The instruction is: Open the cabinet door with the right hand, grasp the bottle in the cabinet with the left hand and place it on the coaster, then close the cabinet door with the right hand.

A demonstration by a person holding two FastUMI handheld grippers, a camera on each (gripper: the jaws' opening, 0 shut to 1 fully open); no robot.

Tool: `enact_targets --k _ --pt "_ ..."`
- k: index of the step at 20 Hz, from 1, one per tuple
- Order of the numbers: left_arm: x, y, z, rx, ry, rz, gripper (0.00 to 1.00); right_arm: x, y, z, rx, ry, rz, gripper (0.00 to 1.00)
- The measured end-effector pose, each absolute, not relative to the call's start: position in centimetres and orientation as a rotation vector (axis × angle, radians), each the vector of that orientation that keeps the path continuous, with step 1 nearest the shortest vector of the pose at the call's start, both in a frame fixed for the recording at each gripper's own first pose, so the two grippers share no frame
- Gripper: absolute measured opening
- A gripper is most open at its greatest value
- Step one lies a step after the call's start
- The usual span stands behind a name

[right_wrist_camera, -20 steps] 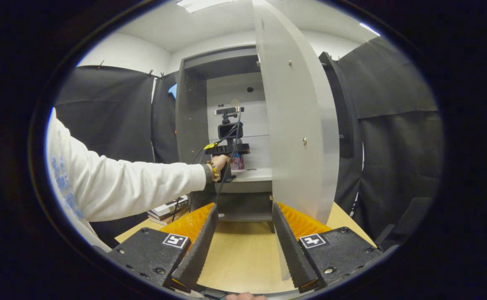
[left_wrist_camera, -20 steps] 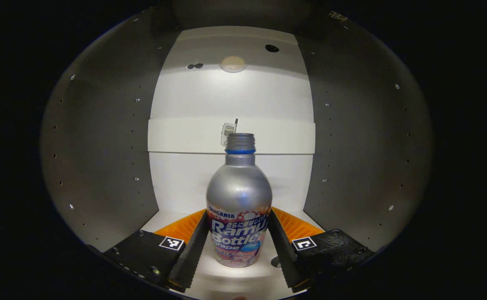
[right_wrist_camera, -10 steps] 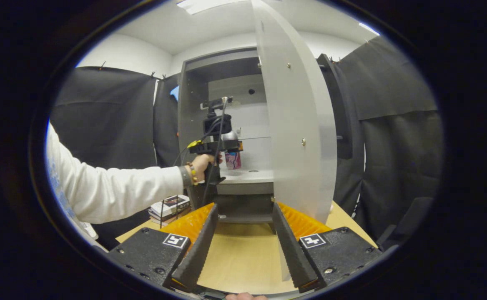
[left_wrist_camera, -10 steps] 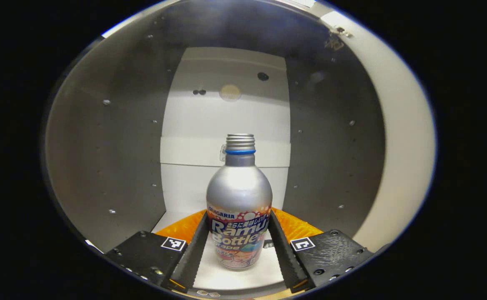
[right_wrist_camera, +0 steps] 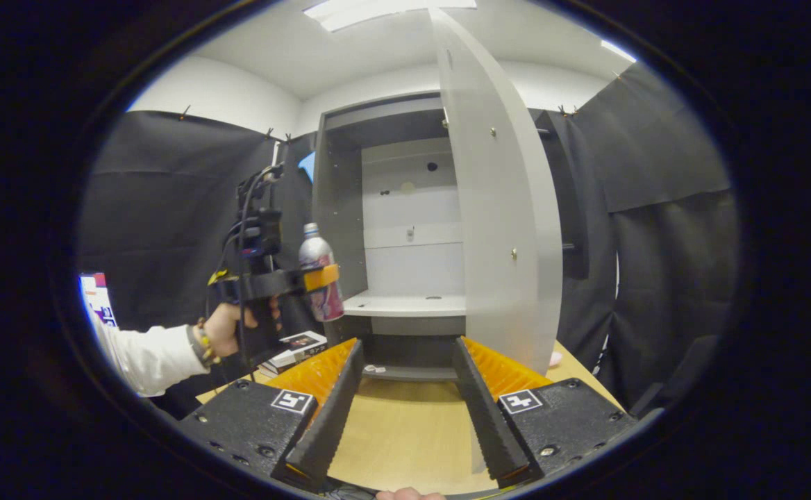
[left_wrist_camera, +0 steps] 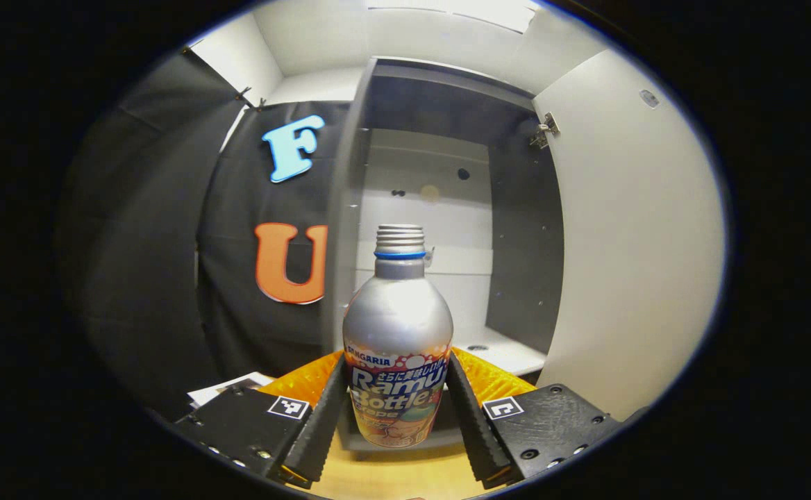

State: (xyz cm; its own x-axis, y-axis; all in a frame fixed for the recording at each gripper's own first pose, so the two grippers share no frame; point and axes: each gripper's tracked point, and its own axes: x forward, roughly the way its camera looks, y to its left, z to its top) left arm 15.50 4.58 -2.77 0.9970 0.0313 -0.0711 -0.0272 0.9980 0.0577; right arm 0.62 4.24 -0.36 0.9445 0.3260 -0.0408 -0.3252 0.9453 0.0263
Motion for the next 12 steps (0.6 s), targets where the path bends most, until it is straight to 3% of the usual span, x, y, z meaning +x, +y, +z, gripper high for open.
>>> enact_targets --k 12 --pt "4.1 17.0 -17.0 0.085 0.126 0.303 0.76 0.1 7.7 -1.1 -0.020 0.067 0.373 0.83"
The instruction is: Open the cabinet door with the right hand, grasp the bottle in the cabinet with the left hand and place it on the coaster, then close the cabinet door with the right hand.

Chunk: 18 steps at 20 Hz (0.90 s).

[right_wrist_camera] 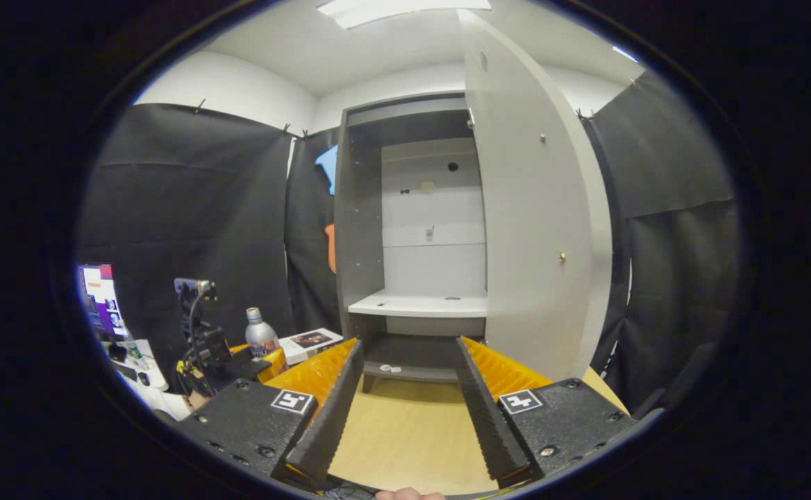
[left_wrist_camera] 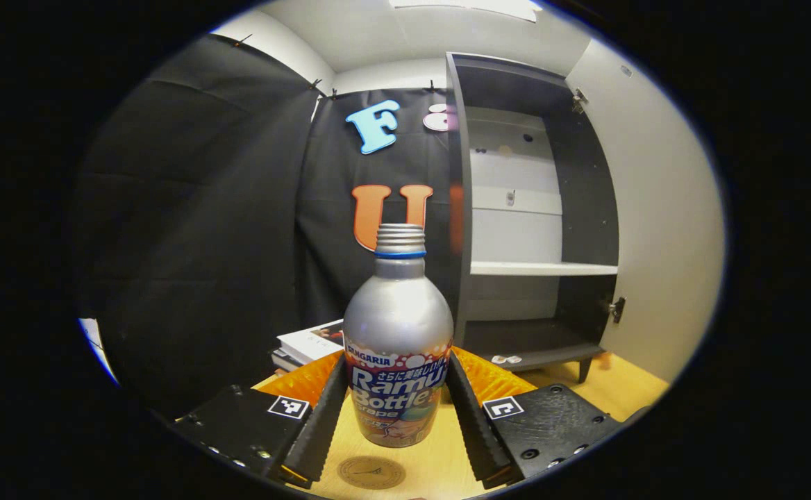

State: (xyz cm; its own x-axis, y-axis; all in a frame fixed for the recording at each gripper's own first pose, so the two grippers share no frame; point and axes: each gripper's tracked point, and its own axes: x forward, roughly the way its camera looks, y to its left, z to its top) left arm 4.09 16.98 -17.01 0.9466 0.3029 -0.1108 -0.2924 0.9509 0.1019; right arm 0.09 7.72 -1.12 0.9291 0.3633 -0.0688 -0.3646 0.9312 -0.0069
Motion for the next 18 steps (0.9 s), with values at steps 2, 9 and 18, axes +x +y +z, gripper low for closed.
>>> enact_targets --k 2,9,18 --pt "3.6 18.1 -19.8 0.084 0.158 0.336 0.76 -0.1 8.1 -1.3 -0.028 0.074 0.371 0.83" --pt "2.5 20.0 -27.8 0.056 0.273 0.378 0.76 -0.2 8.9 -1.6 -0.051 0.098 0.348 0.83" --pt "2.5 22.2 -31.3 0.056 0.321 0.404 0.77 -0.6 9.8 -1.8 -0.089 0.118 0.332 0.83"
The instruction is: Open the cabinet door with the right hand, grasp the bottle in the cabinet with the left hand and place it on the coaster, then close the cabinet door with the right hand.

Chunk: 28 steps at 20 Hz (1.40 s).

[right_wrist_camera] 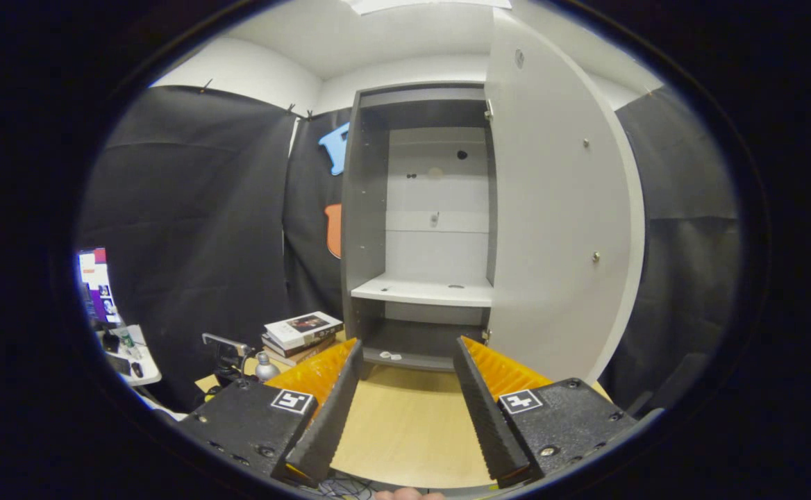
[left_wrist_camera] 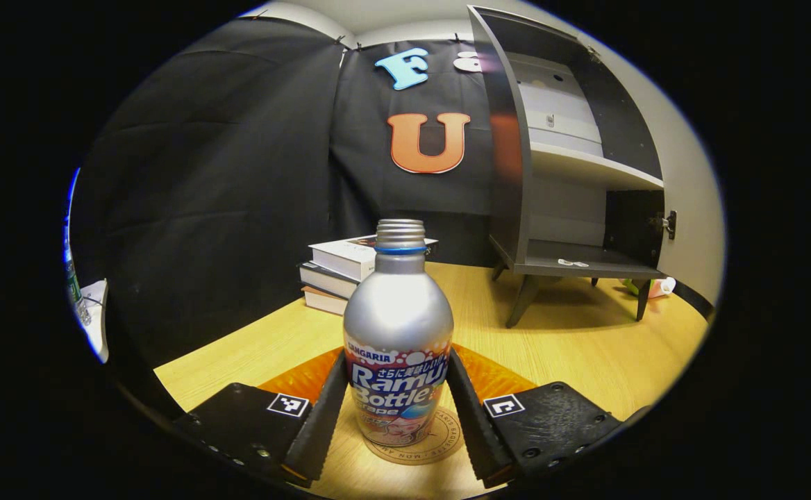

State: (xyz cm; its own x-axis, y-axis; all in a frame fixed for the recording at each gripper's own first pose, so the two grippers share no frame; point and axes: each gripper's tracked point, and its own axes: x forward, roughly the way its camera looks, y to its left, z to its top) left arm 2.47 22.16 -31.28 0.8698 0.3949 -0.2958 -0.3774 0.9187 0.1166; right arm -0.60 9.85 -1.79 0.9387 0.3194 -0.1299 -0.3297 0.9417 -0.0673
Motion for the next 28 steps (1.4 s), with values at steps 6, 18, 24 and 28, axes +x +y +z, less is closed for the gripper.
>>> enact_targets --k 6,18,24,28 --pt "2.1 21.8 -31.7 0.063 0.317 0.392 0.76 -0.8 10.1 -1.6 -0.090 0.108 0.329 0.83" --pt "1.3 21.0 -32.2 0.052 0.319 0.358 0.80 -0.3 10.6 -1.9 -0.092 0.116 0.335 0.83" --pt "1.3 20.6 -31.1 0.055 0.301 0.342 0.89 -0.1 10.8 -2.1 -0.097 0.119 0.343 0.83" --pt "0.5 21.0 -28.4 0.064 0.246 0.362 0.97 -0.1 10.9 -2.0 -0.091 0.112 0.347 0.83"
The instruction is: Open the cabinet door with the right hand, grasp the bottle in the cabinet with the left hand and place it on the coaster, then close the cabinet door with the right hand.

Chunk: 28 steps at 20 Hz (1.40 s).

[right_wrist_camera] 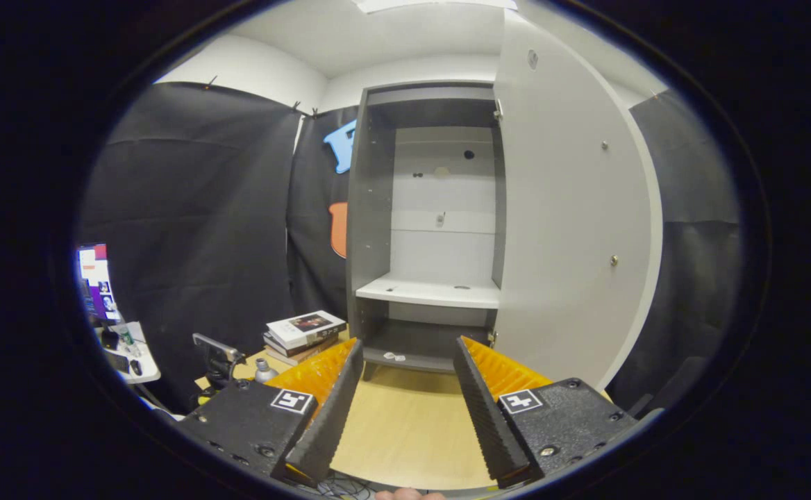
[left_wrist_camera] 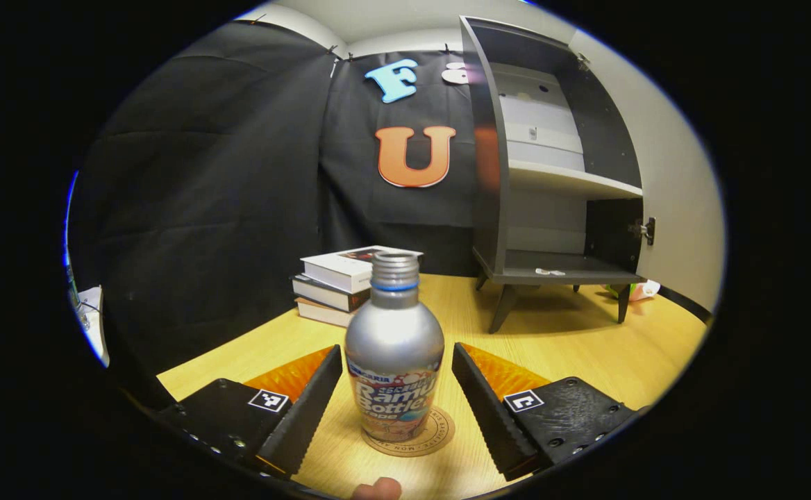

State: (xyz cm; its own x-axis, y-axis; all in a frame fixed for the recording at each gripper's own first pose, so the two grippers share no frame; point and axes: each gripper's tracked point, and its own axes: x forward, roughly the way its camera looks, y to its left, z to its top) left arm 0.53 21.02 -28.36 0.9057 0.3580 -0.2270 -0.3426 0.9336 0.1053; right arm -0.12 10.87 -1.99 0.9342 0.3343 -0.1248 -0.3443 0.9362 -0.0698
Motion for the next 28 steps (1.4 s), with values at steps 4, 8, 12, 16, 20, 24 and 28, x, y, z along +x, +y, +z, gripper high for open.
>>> enact_targets --k 4,8,12,16,20,24,28 --pt "-1.6 21.2 -23.4 0.053 0.182 0.398 1.00 0.0 10.6 -1.8 -0.074 0.100 0.346 0.83" --pt "-2.6 19.2 -17.0 0.064 0.132 0.336 0.95 -0.1 10.3 -1.5 -0.043 0.078 0.352 0.83" --pt "-2.8 14.4 -10.6 -0.005 0.110 0.240 0.95 -0.7 9.3 -0.2 -0.021 0.033 0.342 0.83" --pt "-2.6 11.8 -8.4 0.034 0.178 0.231 0.95 -1.7 7.1 0.4 -0.015 0.026 0.317 0.83" --pt "-1.6 7.9 -7.4 0.011 0.161 0.157 0.95 -2.5 1.9 1.5 -0.003 0.015 0.214 0.85" --pt "-1.5 5.1 -7.0 0.011 0.157 0.096 0.95 -3.0 -6.1 4.2 -0.016 -0.039 0.042 0.89" --pt "-1.9 3.0 -7.3 0.028 0.161 0.055 0.95 -2.0 -13.0 6.8 -0.017 -0.073 -0.101 0.90"
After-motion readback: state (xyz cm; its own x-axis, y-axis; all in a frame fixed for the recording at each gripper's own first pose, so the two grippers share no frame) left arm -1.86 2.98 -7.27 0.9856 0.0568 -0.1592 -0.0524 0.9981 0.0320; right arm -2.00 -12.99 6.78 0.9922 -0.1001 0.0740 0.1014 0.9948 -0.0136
